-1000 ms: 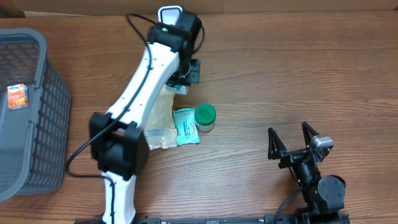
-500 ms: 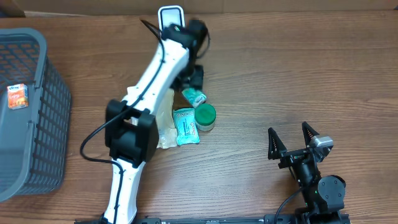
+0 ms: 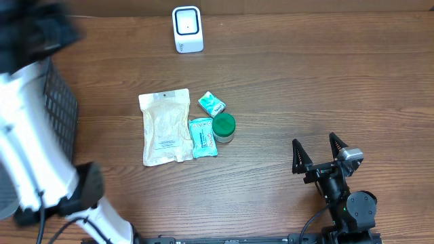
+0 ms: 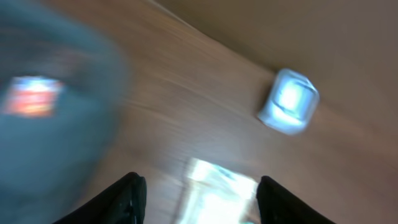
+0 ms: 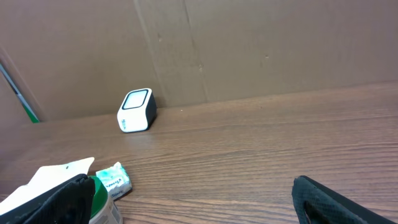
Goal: Scan the item barcode
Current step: 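Hold the green pack under the scanner, then drop it near the jar, then reach the left gripper into the basket and grasp the orange Kleenex pack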
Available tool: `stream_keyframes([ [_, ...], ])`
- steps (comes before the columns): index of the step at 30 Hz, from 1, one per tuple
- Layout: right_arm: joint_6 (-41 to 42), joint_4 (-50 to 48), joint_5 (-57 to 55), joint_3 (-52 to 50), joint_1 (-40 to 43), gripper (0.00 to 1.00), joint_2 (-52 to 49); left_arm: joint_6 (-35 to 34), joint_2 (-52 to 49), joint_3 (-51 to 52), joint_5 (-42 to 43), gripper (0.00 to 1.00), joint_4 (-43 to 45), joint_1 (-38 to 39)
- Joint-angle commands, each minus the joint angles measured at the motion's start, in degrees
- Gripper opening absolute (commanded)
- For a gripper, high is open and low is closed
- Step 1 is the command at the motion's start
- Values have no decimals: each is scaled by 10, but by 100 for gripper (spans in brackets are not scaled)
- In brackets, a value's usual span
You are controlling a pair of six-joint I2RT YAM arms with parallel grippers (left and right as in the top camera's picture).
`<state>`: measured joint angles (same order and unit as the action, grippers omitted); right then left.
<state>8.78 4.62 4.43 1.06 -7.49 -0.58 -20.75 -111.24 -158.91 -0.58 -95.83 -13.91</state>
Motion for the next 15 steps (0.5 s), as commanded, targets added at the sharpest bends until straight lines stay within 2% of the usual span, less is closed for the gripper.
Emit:
stream_keyframes([
  [1,-2,-2,-5,-6,3,100,4,39,-10,13,-10,56,-10,-95],
  [7,-2,-2,-5,-6,3,100,4,4,-29,114,-13,59,13,-232],
  [12,-2,-2,-5,-6,3,100,4,21,-30,229,-14,57,83,-264],
  [15,-2,-2,-5,-6,3,100,4,58,-30,310,-15,56,155,-267],
])
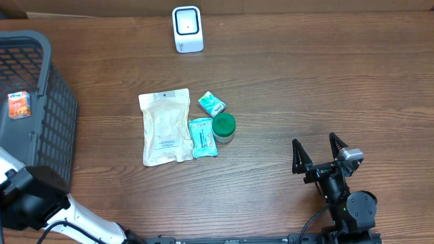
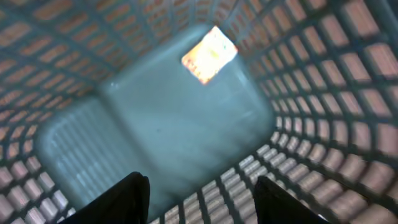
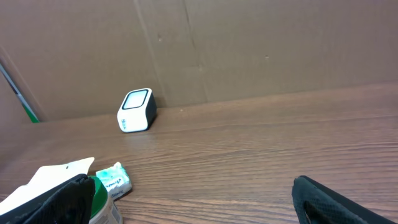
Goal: Scan the item barcode
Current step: 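Reach the left gripper into the basket and grasp the orange Kleenex pack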
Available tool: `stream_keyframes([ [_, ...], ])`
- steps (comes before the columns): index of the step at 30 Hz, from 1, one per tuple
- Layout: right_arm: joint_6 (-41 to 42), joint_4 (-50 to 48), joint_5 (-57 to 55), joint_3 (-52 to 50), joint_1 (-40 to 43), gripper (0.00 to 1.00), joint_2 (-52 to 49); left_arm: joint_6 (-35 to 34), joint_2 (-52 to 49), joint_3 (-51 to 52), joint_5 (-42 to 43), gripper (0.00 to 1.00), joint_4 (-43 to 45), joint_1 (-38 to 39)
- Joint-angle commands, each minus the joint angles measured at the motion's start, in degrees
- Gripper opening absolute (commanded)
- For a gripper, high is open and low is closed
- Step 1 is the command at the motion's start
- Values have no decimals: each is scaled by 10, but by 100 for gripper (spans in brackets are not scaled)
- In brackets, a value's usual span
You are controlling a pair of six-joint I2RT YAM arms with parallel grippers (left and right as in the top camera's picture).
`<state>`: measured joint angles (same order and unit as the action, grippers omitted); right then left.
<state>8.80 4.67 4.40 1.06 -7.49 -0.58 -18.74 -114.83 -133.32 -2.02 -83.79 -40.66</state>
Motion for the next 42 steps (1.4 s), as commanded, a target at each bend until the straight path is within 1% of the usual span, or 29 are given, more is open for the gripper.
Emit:
stream_keyframes([
  [1,-2,-2,-5,-6,3,100,4,52,5,79,-1,56,60,2],
  [4,-2,-2,-5,-6,3,100,4,119,5,157,0,57,142,5],
  [5,-2,-2,-5,-6,3,100,4,163,5,198,-1,58,186,7],
  [9,-2,-2,-5,-6,3,100,4,254,3,288,-1,61,297,7],
  [13,-2,-2,-5,-6,3,100,4,311,-3,345,-1,70,395,6],
  [17,-2,-2,-5,-6,3,100,4,331,-25,355,0,77,458,6],
  [21,-2,-2,-5,-6,3,100,4,342,-60,355,0,77,498,7],
  [26,-2,-2,-5,-6,3,100,4,342,-100,355,2,71,511,10],
  [31,-2,-2,-5,-6,3,100,4,342,-125,355,1,69,513,13],
  [34,-2,-2,-5,-6,3,100,4,342,-137,355,1,53,511,13],
  [36,-2,-2,-5,-6,3,100,4,342,-143,355,2,29,506,13],
  [37,-2,-2,-5,-6,3,100,4,341,-145,355,2,11,501,14],
  [38,-2,-2,-5,-6,3,100,4,341,-146,355,1,4,497,15],
  [42,-2,-2,-5,-6,3,100,4,324,-135,350,1,4,483,15],
])
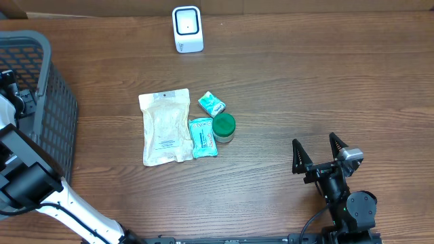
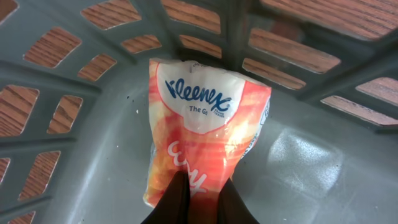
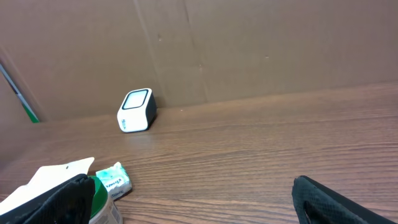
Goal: Scan the item barcode
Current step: 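Reach the left gripper into the basket and grasp the orange Kleenex pack, then hold the Kleenex pack under the scanner and drop it beside the teal pack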
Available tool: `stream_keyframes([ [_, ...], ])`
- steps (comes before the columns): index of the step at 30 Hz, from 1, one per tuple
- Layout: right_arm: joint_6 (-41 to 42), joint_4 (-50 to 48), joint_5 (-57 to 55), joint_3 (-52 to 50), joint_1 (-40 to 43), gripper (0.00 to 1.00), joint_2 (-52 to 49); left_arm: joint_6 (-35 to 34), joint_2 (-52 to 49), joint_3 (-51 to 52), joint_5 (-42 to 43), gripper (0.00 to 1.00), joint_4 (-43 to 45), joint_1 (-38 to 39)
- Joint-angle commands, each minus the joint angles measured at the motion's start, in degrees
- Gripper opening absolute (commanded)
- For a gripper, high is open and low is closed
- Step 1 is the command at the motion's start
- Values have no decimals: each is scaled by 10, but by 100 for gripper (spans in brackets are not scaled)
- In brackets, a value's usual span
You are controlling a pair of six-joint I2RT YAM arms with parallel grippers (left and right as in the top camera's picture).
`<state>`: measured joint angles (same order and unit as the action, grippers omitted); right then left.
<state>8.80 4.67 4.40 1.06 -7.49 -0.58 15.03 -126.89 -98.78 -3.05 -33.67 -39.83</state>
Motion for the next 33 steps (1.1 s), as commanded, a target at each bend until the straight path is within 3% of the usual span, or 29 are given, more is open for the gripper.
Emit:
stream_keyframes([
  [1,-2,-2,-5,-6,3,100,4,-32,-5,1,11,4,-24,7],
  [9,-2,-2,-5,-6,3,100,4,-223,155,-89,59,4,-139,28],
  [17,-2,-2,-5,-6,3,100,4,-270,383,-134,108,4,-226,108],
  [24,-2,-2,-5,-6,3,100,4,-285,454,-132,96,4,-347,344],
  [29,-2,-2,-5,-6,3,100,4,-292,412,-80,37,4,-390,507],
  [33,-2,-2,-5,-6,3,100,4,-320,353,-17,35,4,-371,576],
])
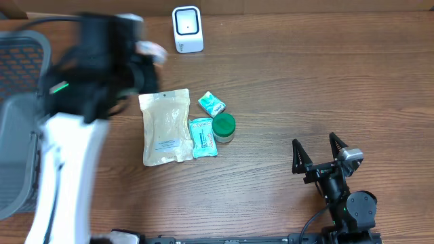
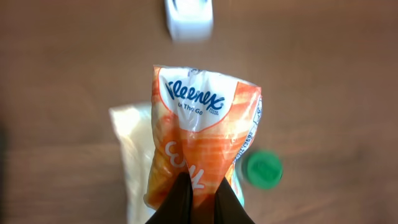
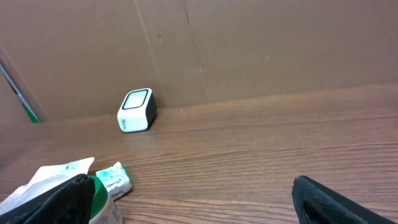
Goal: Scan the item barcode
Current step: 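Hold the Kleenex pack under the scanner and drop it beside the teal pack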
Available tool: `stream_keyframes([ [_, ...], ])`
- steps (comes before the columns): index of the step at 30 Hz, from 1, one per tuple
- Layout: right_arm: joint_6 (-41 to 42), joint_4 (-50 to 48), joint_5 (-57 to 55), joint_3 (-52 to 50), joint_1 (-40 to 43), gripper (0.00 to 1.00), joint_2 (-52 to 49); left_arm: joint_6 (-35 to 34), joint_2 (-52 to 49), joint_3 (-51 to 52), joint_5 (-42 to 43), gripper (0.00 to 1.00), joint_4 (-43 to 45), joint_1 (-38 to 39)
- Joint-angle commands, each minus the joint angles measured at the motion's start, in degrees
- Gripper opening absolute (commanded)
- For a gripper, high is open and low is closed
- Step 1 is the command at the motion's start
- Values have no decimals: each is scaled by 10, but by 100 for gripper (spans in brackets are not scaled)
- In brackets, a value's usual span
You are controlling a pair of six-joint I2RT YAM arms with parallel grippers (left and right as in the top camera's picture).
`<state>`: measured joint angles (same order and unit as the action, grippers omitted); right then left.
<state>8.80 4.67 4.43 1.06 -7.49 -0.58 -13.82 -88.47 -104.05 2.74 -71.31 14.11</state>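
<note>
My left gripper (image 2: 200, 185) is shut on the lower end of an orange and white Kleenex tissue pack (image 2: 208, 118), held in the air above the table. The white barcode scanner (image 2: 188, 12) lies just beyond the pack's top end. Overhead, the left arm is blurred, and its gripper (image 1: 145, 55) hangs left of the scanner (image 1: 188, 29), the pack a pale smear (image 1: 150, 48). My right gripper (image 1: 319, 157) rests open at the near right with nothing between its fingers, far from the scanner (image 3: 136, 110).
A beige pouch (image 1: 166, 127), two teal packets (image 1: 211, 103) (image 1: 203, 137) and a green-lidded jar (image 1: 224, 127) lie mid-table. A grey mesh basket (image 1: 20, 135) stands at the left edge. A brown cardboard wall (image 3: 249, 43) backs the table.
My left gripper, shut on the tissue pack down in the basket, is now out over the table near the scanner with the pack still in it. The right arm has not moved.
My left gripper was open above the table near the basket. Then it hung open over the basket with the tissue pack on the bottom. Then it was shut on the pack inside the basket, and now holds it near the scanner.
</note>
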Motion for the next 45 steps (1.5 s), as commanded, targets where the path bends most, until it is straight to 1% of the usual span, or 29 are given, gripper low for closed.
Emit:
stream_keyframes([
  [1,-2,-2,-5,-6,3,100,4,-38,-48,48,-23,4,12,49],
  [5,-2,-2,-5,-6,3,100,4,-62,-125,83,-16,4,34,82],
  [9,-2,-2,-5,-6,3,100,4,-83,-190,88,-4,4,31,95],
  [16,-2,-2,-5,-6,3,100,4,-90,-254,88,-1,5,26,96],
  [17,-2,-2,-5,-6,3,100,4,-90,-258,88,-1,14,25,96],
  [18,-2,-2,-5,-6,3,100,4,-90,-263,88,-1,30,24,96],
  [20,-2,-2,-5,-6,3,100,4,-90,-266,88,1,58,24,96],
  [21,-2,-2,-5,-6,3,100,4,-90,-266,88,1,64,27,96],
  [22,-2,-2,-5,-6,3,100,4,-90,-264,86,1,67,28,95],
  [24,-2,-2,-5,-6,3,100,4,-89,-257,78,0,72,30,91],
  [29,-2,-2,-5,-6,3,100,4,-76,-226,30,4,72,19,68],
  [35,-2,-2,-5,-6,3,100,4,-2,-159,-64,5,73,-37,29],
  [37,-2,-2,-5,-6,3,100,4,23,-135,-87,5,80,-50,15],
  [41,-2,-2,-5,-6,3,100,4,54,-91,-115,5,97,-65,-17],
  [42,-2,-2,-5,-6,3,100,4,55,-81,-118,5,100,-67,-27],
  [45,-2,-2,-5,-6,3,100,4,45,-53,-119,31,99,-73,-53],
])
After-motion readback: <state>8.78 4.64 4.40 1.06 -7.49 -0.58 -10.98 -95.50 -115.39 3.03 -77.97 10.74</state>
